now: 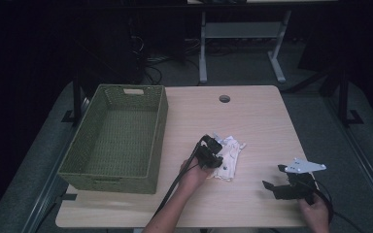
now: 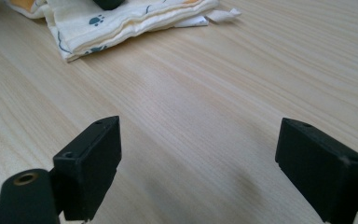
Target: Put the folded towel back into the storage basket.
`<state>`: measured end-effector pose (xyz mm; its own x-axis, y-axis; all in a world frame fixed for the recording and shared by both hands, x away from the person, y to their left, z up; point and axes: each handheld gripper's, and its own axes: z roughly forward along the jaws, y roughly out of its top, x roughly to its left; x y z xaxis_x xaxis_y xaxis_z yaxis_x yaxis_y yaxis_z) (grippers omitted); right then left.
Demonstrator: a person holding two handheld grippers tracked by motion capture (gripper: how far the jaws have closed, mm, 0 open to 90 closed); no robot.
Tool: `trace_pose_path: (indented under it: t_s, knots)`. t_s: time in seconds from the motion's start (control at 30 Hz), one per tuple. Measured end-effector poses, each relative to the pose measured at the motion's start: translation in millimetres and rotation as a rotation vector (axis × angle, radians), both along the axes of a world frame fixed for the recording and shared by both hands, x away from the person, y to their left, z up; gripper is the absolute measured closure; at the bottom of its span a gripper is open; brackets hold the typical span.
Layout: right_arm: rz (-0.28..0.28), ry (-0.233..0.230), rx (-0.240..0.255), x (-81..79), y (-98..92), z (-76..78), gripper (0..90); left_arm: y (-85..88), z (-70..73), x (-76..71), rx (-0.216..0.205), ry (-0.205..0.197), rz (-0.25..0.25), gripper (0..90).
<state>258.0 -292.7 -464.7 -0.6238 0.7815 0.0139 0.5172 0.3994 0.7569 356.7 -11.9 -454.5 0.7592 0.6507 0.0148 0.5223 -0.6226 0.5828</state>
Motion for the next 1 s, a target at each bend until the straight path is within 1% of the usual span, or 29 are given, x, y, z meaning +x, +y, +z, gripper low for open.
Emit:
trace_pose_path:
  t_s: [0.1,0.2,0.23,0.27,0.4,0.43,0.57,0.6,0.63,0.77,0.83,0.87,1.0]
  knots:
    - [-0.007,-0.007,0.006,-0.2,-1.9,0.8,13.8,-1.2,0.3,0.6,0.0,0.004,-0.003,77.7]
    - [-0.008,-0.01,0.006,0.2,-2.8,0.6,13.8,-1.0,0.1,0.9,-0.004,0.005,-0.003,80.3]
    - [-0.009,-0.008,0.006,0.5,-3.3,0.5,13.8,0.5,0.0,2.3,-0.019,0.018,0.004,80.6]
    - [-0.009,-0.008,0.006,0.5,-3.3,0.5,13.8,0.5,0.0,2.3,-0.019,0.018,0.004,80.9]
    - [-0.007,-0.009,0.006,-0.1,-3.2,1.3,13.8,7.2,-0.9,7.1,-0.08,0.068,0.026,82.5]
    - [-0.006,-0.011,0.006,-0.3,-3.4,1.4,13.8,9.7,-0.9,8.4,-0.098,0.088,0.034,82.7]
    - [-0.01,-0.012,0.011,-0.1,-5.0,1.7,13.8,13.7,-0.4,10.1,-0.143,0.115,0.048,83.2]
    - [-0.013,-0.011,0.013,-0.1,-5.4,1.7,13.8,15.3,0.7,10.2,-0.159,0.126,0.05,83.3]
    - [-0.014,-0.011,0.013,-0.2,-5.8,1.8,13.8,16.9,1.7,10.4,-0.187,0.142,0.05,83.3]
    - [-0.017,-0.017,0.017,-1.2,-6.9,2.7,13.8,20.4,7.0,7.7,-0.251,0.157,0.047,83.5]
    - [-0.018,-0.021,0.022,-1.6,-7.4,3.1,13.8,22.0,11.5,4.3,-0.279,0.162,0.037,83.5]
    - [-0.02,-0.02,0.024,-1.7,-7.6,3.1,13.8,22.6,13.1,3.3,-0.289,0.161,0.037,83.5]
    - [-0.022,-0.021,0.025,-1.6,-8.1,3.3,13.8,27.5,20.5,-0.3,-0.343,0.177,0.033,83.6]
